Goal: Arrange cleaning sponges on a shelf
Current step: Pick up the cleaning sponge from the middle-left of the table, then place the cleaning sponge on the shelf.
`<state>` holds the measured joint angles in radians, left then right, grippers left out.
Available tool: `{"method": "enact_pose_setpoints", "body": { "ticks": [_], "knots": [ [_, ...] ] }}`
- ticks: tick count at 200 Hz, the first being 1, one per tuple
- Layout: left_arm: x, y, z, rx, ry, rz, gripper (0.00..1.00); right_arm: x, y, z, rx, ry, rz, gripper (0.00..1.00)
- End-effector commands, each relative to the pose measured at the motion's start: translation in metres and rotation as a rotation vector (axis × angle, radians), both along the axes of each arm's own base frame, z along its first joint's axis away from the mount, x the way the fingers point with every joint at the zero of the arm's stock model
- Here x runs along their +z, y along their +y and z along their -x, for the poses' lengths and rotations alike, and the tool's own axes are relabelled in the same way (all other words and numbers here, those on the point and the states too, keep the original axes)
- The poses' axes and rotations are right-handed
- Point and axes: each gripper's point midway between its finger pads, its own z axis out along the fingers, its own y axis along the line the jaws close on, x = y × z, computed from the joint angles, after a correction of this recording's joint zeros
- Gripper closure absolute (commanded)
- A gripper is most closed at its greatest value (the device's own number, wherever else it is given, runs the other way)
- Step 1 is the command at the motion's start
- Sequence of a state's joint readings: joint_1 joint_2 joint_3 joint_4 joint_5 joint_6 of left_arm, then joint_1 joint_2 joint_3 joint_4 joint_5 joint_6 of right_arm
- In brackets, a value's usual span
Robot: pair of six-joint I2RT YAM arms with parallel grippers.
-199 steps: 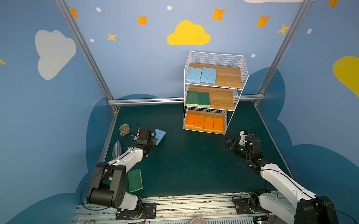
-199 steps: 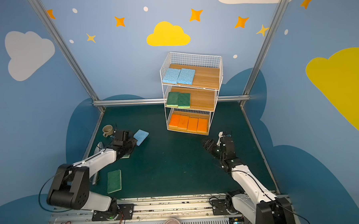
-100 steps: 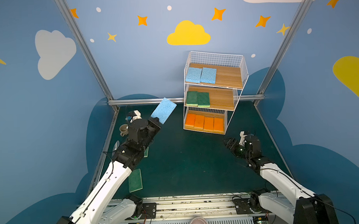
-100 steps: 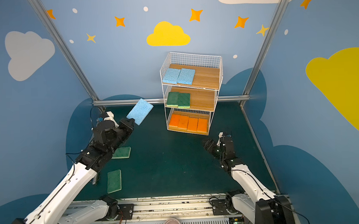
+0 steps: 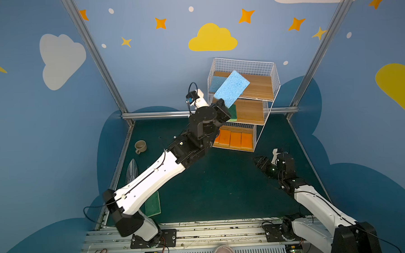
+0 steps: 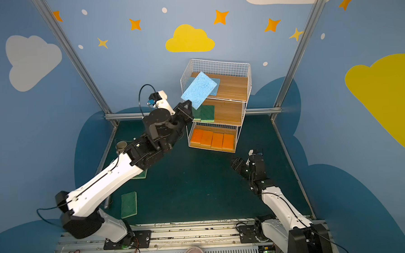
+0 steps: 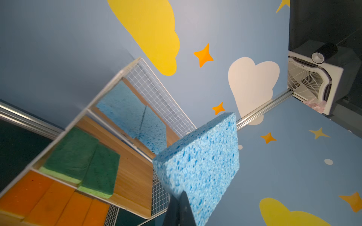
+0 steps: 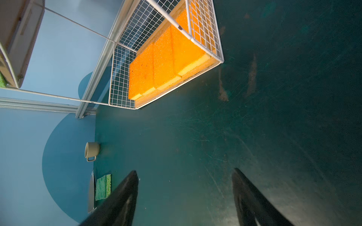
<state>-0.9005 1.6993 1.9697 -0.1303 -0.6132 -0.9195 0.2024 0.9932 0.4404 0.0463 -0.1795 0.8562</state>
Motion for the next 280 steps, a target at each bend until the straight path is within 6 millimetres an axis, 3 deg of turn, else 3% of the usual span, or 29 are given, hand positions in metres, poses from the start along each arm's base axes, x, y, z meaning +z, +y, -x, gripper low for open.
{"method": "enact_pose_setpoints", "body": {
  "ticks": [1,44,87,154,258,280],
  "knots": [
    [0.007,-0.031,-0.011,-0.053,-0.014,0.012,0.97,-0.003,-0.005,0.002,-0.006,0.002,0.015,0.26],
    [-0.004,-0.083,-0.04,-0.093,0.012,0.061,0.97,-0.008,-0.007,0.0,-0.009,0.016,0.009,0.26],
    [-0.015,-0.108,-0.058,-0.071,-0.003,0.122,0.97,-0.008,-0.007,-0.001,-0.007,0.015,0.007,0.25],
    [-0.05,-0.116,-0.08,-0.003,0.048,0.192,0.97,-0.007,-0.006,-0.001,-0.002,0.014,-0.005,0.26],
    [-0.051,-0.117,-0.09,0.017,0.01,0.214,0.97,-0.007,-0.005,0.0,-0.002,0.014,-0.009,0.26],
    [-0.052,-0.117,-0.092,0.014,0.007,0.209,0.89,-0.007,-0.005,0.0,-0.002,0.016,-0.011,0.25]
  ]
}}
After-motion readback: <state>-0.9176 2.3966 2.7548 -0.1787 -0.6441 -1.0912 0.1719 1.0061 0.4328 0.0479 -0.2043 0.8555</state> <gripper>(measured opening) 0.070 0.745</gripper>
